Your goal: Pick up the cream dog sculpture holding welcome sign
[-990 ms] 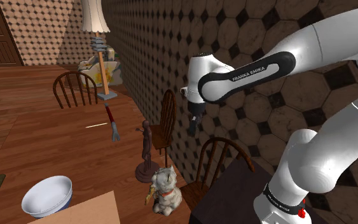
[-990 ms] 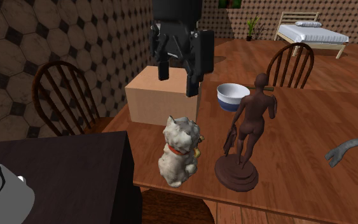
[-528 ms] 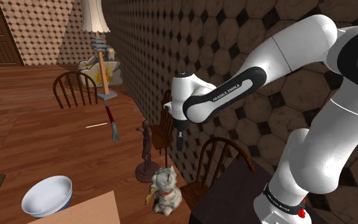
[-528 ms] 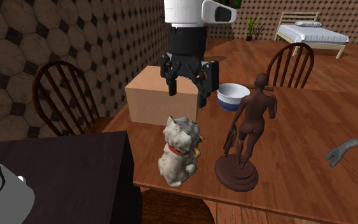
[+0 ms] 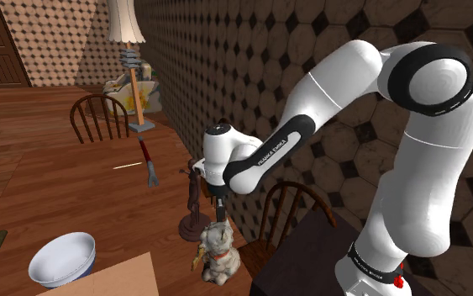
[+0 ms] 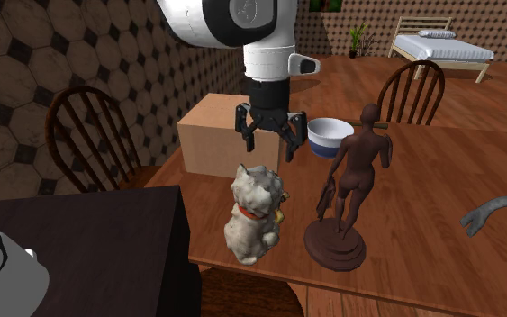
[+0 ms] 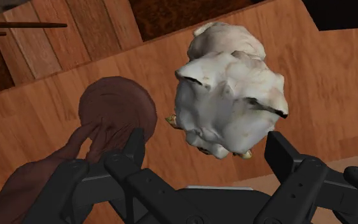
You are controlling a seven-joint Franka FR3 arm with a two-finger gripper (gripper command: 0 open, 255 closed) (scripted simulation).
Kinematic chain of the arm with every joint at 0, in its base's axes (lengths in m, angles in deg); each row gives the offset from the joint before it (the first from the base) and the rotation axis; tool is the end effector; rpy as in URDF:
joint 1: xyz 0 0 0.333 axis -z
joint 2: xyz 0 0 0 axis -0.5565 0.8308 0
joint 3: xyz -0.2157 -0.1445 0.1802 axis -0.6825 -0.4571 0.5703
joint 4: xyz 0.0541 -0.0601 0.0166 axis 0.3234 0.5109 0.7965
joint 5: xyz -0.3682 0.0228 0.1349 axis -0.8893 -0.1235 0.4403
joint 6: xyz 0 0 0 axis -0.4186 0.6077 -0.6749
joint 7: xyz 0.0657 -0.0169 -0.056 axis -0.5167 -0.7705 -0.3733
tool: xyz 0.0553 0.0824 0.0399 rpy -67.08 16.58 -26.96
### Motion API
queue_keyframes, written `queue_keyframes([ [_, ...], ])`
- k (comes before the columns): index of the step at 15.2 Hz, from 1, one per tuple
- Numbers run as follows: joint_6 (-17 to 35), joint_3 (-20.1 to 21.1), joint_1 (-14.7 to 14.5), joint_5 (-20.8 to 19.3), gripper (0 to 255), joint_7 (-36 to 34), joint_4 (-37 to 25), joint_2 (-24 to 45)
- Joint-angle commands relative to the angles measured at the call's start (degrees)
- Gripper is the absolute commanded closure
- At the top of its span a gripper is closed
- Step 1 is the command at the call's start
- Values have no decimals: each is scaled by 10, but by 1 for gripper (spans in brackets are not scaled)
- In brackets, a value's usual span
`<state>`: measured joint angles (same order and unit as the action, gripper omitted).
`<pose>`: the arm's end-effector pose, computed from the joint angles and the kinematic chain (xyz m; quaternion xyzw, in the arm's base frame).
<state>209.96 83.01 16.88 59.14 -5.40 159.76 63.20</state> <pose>0.4603 0.2075 0.2652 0.8989 0.4361 -0.0056 0.0416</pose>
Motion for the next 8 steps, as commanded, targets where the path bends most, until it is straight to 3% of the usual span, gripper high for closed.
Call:
queue_keyframes([
  [1,19,6,-10,-18,0,0,-18,37],
  [8,76,9,-60,-92,0,-7,-90,168],
])
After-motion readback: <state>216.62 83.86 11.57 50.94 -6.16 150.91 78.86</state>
